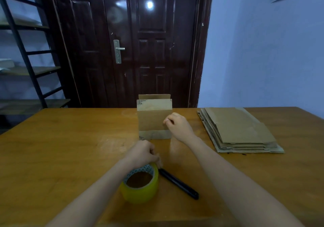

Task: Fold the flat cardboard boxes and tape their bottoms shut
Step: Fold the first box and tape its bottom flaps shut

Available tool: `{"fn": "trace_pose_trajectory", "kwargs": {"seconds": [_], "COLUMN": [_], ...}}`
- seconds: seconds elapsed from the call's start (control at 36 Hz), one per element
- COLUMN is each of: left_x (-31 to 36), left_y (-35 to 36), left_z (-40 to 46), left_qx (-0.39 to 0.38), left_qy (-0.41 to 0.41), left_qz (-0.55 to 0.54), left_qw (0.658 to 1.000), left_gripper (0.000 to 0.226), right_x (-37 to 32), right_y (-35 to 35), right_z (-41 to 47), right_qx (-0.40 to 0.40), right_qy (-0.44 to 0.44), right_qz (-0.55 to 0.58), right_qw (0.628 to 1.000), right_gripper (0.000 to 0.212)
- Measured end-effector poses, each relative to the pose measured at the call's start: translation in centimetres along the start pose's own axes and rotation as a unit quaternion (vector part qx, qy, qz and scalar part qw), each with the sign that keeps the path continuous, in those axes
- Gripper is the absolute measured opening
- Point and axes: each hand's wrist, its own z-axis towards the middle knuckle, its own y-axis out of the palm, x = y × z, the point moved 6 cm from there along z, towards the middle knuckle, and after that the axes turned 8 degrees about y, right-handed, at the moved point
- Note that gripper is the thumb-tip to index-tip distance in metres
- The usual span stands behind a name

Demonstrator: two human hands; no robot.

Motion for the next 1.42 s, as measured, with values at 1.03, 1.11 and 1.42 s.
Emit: {"fn": "trace_pose_trajectory", "kwargs": {"seconds": [1.03, 1.11, 1.42], "left_x": [-0.6, -0.4, -0.7], "left_y": [-9.1, -9.3, -12.0], "left_z": [-1.0, -0.6, -1.0], "left_qx": [0.513, 0.469, 0.461], "left_qy": [-0.091, -0.064, -0.038], "left_qz": [-0.652, -0.681, -0.525], "left_qw": [0.551, 0.559, 0.714], "left_gripper": [0.016, 0.005, 0.017], "right_x": [-9.9, -9.5, -8.8], "right_y": [-0.5, -1.4, -3.6], "right_z": [-3.9, -3.5, -2.1], "right_qx": [-0.314, -0.317, -0.32], "right_qy": [-0.03, -0.024, -0.032], "right_qz": [0.289, 0.281, 0.212], "right_qw": [0.904, 0.905, 0.923], "right_gripper": [0.005, 0.022, 0.012]}}
